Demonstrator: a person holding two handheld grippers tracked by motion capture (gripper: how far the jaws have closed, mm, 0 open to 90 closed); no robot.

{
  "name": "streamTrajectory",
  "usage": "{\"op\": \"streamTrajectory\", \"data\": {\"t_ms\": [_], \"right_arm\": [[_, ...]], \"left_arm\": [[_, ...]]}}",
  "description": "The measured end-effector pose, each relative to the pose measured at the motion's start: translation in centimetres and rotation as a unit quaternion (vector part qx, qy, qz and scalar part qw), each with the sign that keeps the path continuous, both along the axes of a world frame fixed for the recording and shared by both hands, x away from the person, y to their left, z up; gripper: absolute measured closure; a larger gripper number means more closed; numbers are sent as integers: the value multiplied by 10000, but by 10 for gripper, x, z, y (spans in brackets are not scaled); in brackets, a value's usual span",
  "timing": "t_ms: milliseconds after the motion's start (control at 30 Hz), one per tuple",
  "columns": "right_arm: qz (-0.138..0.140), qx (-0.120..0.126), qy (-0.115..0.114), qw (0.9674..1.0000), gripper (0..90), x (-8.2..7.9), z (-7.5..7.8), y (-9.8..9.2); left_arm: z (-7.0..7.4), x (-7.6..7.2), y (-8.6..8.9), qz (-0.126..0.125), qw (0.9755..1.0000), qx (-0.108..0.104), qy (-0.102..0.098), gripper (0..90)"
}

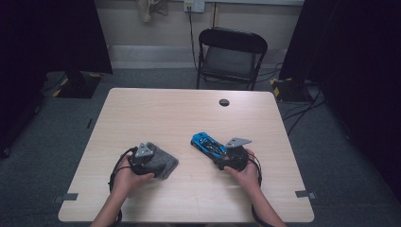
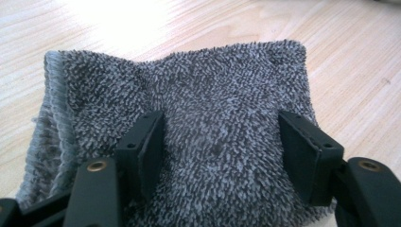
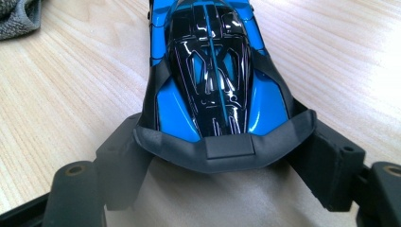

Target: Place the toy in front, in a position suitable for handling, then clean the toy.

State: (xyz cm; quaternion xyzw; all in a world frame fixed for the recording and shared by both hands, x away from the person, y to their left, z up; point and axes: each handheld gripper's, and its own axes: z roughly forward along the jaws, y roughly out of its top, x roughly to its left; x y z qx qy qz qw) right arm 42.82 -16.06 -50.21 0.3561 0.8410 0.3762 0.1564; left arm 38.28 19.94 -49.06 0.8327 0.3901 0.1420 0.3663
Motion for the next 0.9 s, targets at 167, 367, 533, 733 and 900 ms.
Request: {"op": "streamTrajectory", "data": {"t_ms": [167,367,533,733,900], "right_arm": [[10,-1,-2,10000,255,0,0,0],[10,-1,-2,10000,255,0,0,0],[10,-1,-1,10000,255,0,0,0],[15,-1,0,10000,255,1,0,0],[16,-1,1,10000,255,1,0,0]], "left_arm": [[4,0,-1,-20,9999,77,92,457],[6,0,-3,-38,9998,68,194,587],[9,0,-7,-49,9995,116,287,672],[13,1,-6,-135,9989,-127,429,701],[21,4,-15,-186,9981,-376,456,708]]}}
